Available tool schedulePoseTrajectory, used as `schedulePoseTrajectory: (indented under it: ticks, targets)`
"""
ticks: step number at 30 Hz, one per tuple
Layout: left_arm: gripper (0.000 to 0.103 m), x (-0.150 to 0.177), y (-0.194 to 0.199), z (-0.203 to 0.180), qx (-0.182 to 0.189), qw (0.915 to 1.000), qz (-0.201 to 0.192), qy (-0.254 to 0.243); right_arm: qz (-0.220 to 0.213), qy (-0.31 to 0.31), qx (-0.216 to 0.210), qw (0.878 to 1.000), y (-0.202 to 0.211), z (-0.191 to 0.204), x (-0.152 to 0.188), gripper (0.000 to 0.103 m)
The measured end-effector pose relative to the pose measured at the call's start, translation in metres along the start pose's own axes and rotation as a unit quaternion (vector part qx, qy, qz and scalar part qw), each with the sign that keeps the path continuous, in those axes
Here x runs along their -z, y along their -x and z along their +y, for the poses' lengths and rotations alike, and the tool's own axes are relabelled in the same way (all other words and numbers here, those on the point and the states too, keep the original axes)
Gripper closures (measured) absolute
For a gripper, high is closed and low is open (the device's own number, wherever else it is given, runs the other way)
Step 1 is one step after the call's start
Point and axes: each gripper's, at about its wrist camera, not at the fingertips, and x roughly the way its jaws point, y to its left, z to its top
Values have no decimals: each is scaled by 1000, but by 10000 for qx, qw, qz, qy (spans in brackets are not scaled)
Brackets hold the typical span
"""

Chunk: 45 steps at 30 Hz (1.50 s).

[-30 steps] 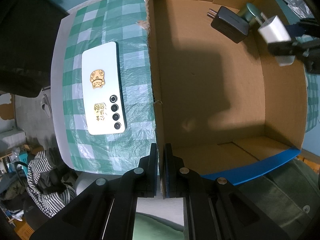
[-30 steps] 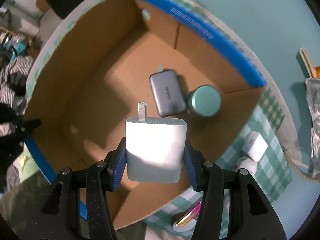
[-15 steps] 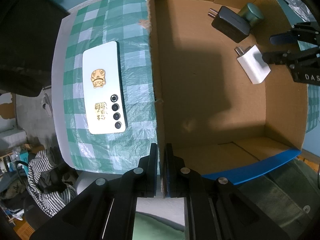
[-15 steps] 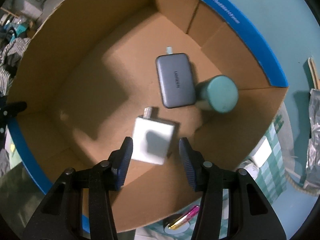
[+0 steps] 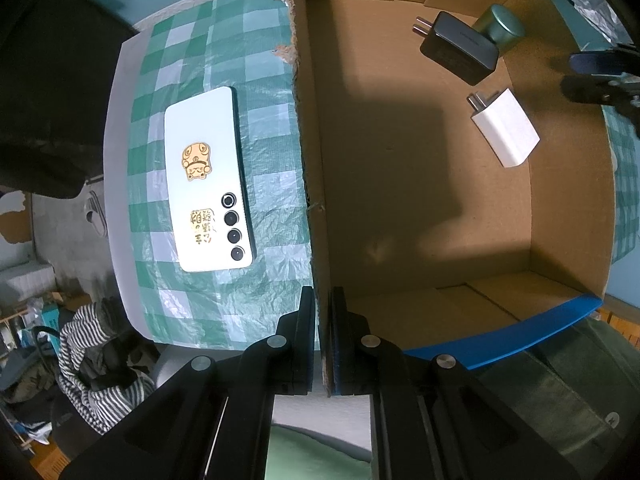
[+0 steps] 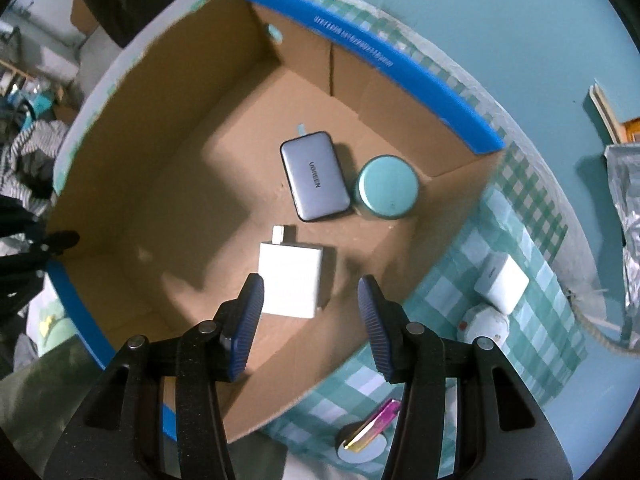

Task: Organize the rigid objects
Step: 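Withdraw the right gripper and move it over the pink lighter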

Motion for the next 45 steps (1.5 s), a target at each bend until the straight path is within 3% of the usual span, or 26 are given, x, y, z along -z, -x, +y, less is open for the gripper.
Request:
schedulePoseTrajectory:
  ticks: [14,26,37,45]
  targets:
    - [95,-2,3,-2,-7,10000,-12,-42,-435,-786,-99,9959,44,-37,35,53]
    - [95,-3,3,-2,-16,10000,-8,-52,-35,-1728,-155,9848,26,-83,88,53]
    - [95,-2,1,-4,-42,9999,36,-111,367,-2162,151,9756,-4,-92,123,53]
    - [95,-1,2,-4,-29,9999,30,-164,675,-2313,44,9705,-41,-89,140,53]
